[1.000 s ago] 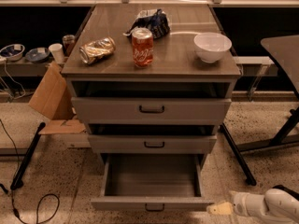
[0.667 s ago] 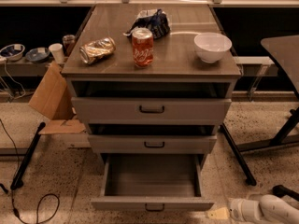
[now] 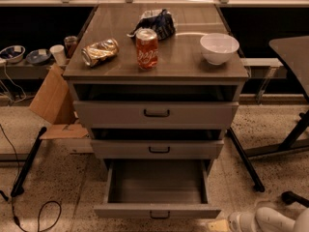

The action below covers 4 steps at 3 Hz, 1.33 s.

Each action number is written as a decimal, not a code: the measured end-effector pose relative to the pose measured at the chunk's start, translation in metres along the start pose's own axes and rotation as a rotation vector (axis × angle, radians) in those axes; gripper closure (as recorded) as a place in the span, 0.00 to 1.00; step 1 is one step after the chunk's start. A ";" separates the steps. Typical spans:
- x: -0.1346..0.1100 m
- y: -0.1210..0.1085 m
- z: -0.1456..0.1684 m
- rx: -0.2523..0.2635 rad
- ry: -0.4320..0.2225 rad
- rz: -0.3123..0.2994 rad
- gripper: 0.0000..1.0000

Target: Close bottom drawer

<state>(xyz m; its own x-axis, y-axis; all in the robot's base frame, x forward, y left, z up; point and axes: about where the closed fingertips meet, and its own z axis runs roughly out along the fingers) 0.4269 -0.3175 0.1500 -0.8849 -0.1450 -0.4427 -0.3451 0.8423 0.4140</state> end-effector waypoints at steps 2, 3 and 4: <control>0.004 0.017 0.055 0.149 0.087 0.062 0.00; 0.016 0.035 0.080 0.236 0.144 0.093 0.00; 0.021 0.022 0.091 0.423 0.168 0.151 0.00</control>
Offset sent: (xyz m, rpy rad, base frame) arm 0.0272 0.0241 -0.0686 -0.4688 0.0522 -0.2474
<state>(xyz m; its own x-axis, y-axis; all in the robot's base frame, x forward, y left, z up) 0.4290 -0.2544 0.0772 -0.9656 -0.0572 -0.2536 -0.0820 0.9927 0.0883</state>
